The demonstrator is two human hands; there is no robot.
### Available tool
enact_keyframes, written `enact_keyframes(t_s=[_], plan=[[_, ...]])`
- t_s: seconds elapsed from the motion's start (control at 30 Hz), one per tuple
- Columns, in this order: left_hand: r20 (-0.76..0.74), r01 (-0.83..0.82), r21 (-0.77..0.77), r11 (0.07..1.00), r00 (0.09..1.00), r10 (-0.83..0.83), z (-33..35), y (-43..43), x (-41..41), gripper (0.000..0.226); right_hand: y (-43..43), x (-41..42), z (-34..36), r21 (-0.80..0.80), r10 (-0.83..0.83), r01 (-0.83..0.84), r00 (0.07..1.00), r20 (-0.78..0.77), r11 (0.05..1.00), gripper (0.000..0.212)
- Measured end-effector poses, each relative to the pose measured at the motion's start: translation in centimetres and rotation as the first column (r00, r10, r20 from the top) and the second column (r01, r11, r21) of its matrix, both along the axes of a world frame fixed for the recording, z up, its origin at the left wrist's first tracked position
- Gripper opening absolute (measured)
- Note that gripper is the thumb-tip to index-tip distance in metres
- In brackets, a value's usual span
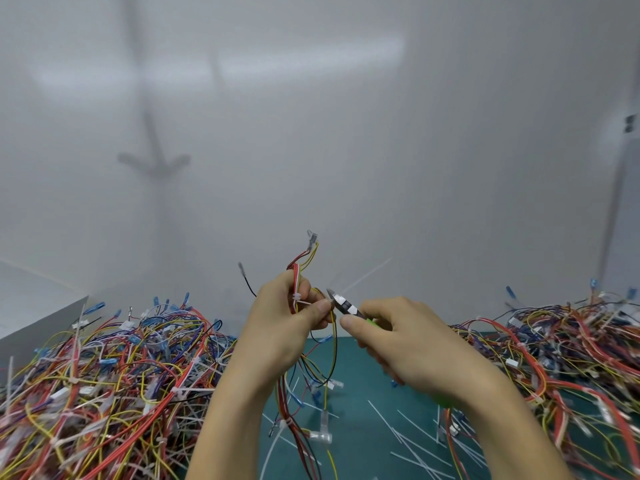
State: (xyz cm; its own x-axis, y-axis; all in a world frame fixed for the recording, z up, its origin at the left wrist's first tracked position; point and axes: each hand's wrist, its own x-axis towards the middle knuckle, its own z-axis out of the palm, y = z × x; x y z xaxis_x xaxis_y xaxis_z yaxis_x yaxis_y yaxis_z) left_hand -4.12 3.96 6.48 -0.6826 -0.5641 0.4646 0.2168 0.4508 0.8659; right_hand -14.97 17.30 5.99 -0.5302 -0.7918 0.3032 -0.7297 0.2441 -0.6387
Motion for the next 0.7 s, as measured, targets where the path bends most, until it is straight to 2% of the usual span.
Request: enact_keyframes(t_s=[0.3, 0.7], plan=[[-0.051, -0.075, 0.042, 0.996, 0.996, 0.077, -0.1, 0.17, -0.36, 0.03, 0.21, 0.41, 0.63, 0.019, -0.019, 0.019, 0.999, -0.04, 1.0, 0.05], [-0.043, -0.057, 0.041, 0.998, 0.997, 0.058, -0.14, 0.01, -0.29, 0.03, 0.3, -0.2, 0.21, -0.011, 0.006, -0.006, 1.0, 0.001, 1.0, 0.051]])
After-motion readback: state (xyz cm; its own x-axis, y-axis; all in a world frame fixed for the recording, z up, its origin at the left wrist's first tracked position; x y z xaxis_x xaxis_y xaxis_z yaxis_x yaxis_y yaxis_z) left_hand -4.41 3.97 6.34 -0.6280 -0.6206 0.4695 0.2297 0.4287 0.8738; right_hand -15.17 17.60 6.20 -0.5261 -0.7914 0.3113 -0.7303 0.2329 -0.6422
